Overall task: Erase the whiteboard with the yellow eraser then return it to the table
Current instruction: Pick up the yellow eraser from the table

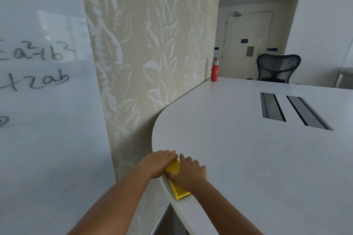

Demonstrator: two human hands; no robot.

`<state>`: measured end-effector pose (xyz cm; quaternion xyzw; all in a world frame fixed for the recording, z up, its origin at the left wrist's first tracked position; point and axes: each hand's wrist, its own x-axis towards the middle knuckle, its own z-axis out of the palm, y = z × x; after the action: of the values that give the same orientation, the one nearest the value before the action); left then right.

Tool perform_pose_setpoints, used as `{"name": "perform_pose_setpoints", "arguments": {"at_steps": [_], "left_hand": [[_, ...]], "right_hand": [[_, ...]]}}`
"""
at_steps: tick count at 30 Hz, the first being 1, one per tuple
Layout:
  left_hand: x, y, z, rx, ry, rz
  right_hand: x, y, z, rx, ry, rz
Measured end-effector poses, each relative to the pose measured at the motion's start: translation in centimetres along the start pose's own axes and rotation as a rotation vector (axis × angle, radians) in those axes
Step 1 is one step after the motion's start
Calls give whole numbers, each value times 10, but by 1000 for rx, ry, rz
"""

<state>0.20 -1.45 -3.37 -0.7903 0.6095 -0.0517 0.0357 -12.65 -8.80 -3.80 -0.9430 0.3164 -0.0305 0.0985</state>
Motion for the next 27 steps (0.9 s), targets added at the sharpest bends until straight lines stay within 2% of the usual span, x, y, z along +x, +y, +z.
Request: {"name": "perform_pose_setpoints", "arguments": {"at_steps": [6,10,13,17,21,23,27], "left_hand": [[-13,-6,-15,6,20,-48],[-34,-24,-26,-36,59,-120],[-54,-41,-41,30,129,-161],[-97,-71,-74,170,279,-181],[-151,-98,-111,300,400,-279],[-180,-106,-130,337,414,-290],[-238,-121,-162,430,495,-420]], "right_hand": [[3,-9,1,-2,-24,-91],[7,-29,-1,82,74,-189],[10,-54,-7,163,181,-268],[16,-103,-24,228,300,-365],[19,-162,-49,257,391,-524],[18,-193,-61,265,423,-599],[4,-255,-82,312,482,-752]]}}
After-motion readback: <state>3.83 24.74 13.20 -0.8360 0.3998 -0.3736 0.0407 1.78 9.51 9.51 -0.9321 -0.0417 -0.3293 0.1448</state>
